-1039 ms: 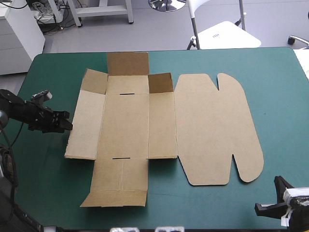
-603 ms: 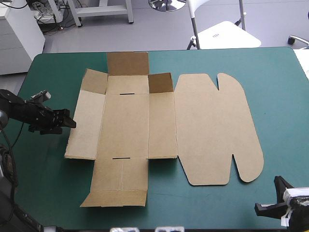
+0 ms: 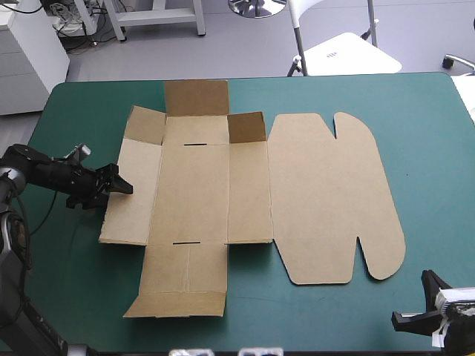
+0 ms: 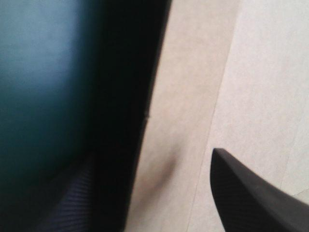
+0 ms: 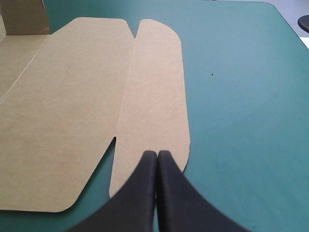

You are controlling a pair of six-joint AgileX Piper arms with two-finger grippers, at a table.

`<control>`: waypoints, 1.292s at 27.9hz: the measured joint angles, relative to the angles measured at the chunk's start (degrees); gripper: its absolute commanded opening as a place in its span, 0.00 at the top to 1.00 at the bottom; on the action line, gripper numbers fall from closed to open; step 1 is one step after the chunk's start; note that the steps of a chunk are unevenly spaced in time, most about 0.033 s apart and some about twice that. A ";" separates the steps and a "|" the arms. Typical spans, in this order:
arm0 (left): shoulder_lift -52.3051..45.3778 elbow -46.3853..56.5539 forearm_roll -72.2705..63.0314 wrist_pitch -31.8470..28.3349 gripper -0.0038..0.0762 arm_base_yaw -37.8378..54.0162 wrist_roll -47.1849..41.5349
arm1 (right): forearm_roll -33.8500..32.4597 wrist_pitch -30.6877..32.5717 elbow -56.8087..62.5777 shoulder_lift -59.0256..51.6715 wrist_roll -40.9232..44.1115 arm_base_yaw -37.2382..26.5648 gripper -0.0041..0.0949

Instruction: Fold the box

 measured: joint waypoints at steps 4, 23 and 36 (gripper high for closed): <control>0.06 -0.06 -0.27 0.00 0.35 -5.18 -0.02 | 0.00 0.00 0.00 0.00 0.00 0.00 0.98; 0.35 -0.49 2.03 0.11 0.95 -4.91 -5.09 | 0.00 0.00 0.00 0.00 0.00 0.00 0.98; 0.13 -0.67 0.16 1.52 0.96 -4.76 -1.49 | 0.00 0.00 0.00 0.00 0.00 0.00 0.98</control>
